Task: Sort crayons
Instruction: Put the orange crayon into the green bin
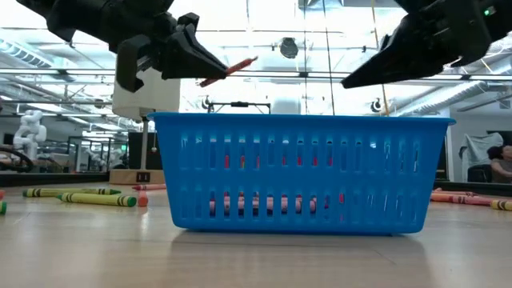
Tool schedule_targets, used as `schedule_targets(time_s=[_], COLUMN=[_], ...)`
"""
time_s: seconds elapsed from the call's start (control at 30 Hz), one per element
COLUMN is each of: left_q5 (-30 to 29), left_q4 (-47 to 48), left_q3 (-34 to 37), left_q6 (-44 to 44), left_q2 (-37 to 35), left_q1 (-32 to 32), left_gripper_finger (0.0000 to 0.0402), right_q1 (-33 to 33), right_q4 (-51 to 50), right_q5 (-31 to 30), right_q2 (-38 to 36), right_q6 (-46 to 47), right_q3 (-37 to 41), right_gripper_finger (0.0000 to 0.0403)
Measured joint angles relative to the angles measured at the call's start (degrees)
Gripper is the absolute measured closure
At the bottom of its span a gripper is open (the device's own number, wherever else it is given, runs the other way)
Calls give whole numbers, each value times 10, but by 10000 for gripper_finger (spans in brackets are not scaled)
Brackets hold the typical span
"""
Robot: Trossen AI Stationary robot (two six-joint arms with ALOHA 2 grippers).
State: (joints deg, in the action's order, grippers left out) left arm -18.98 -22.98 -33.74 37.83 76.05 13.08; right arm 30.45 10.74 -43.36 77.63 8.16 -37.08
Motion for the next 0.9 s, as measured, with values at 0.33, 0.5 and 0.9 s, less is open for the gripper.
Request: schedule_targets(time_s=[0.33,0.5,0.9], left_q5=[10,11,31], left_q4=[-50,-96,-262], left_q3=[0,0,-5], left_q6=[0,0,-35], left_q2=[0,10,124], left_q1=[-1,-19,-72], left_gripper_finger=[387,387,387], right_q1=[13,13,15], right_q4=[-269,-401,-422], right_q5=[1,15,16], right_q2=[-76,-64,-18], right_q6=[210,336,383], right_q3=[0,0,0], right_gripper_finger=[316,316,316])
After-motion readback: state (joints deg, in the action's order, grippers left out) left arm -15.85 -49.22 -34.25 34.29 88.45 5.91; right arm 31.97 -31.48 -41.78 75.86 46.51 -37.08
